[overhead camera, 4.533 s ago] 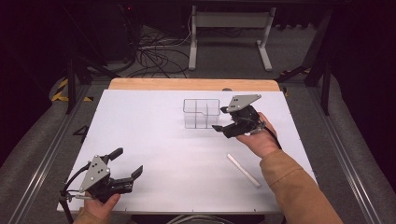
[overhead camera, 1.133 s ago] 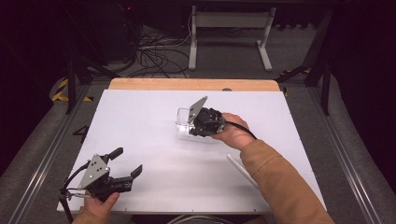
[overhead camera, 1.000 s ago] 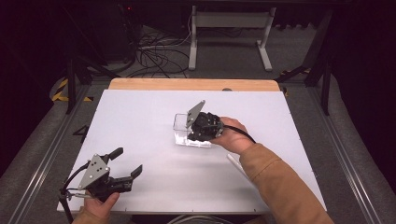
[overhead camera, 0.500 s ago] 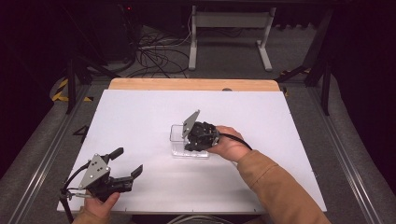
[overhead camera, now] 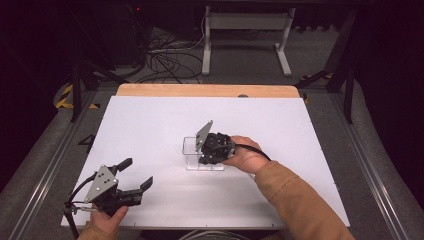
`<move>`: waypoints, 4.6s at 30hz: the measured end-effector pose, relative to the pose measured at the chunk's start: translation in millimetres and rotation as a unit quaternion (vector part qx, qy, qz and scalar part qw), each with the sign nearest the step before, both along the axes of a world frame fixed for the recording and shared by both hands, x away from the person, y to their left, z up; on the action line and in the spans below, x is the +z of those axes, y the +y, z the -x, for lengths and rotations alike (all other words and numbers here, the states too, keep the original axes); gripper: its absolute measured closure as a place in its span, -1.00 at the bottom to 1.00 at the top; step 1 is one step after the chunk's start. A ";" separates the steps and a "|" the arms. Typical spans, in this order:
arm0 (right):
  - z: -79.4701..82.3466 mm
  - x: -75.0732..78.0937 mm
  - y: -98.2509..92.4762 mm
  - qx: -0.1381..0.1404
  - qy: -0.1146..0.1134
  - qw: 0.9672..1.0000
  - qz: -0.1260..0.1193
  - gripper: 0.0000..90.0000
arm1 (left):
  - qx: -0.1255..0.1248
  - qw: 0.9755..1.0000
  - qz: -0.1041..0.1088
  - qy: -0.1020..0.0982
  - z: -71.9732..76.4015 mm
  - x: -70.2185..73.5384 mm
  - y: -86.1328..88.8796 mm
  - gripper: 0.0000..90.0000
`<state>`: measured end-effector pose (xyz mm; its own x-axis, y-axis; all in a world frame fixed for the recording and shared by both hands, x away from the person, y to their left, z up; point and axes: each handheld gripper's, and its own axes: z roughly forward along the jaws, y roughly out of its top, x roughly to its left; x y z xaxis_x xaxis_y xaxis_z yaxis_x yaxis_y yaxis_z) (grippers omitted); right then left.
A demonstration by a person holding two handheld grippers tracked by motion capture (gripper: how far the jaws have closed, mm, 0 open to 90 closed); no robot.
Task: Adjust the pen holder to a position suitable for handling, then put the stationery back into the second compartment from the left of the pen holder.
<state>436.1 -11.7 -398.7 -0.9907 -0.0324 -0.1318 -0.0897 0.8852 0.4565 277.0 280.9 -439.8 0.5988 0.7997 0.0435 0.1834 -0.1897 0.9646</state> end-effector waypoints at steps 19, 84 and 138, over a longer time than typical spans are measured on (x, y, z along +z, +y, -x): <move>0.8 -1.1 0.1 0.002 0.006 1.000 -0.006 0.92 | 0.000 1.000 -0.001 -0.001 -0.5 -0.1 -0.1 -0.73; 42.7 51.7 -88.4 -0.170 -0.056 0.947 -0.267 -1.00 | -0.007 1.000 -0.005 -0.003 -6.6 0.5 -4.1 -0.73; 76.5 -13.1 -159.7 -0.354 -0.017 0.923 -0.152 -0.33 | -0.006 1.000 -0.005 -0.002 -5.1 0.3 -4.1 -0.73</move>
<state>359.6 -171.4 -411.8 -0.7444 0.6651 -0.0595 0.4437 0.5593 0.7003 282.1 276.8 -439.5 0.6078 0.7923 0.0530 0.1777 -0.2008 0.9634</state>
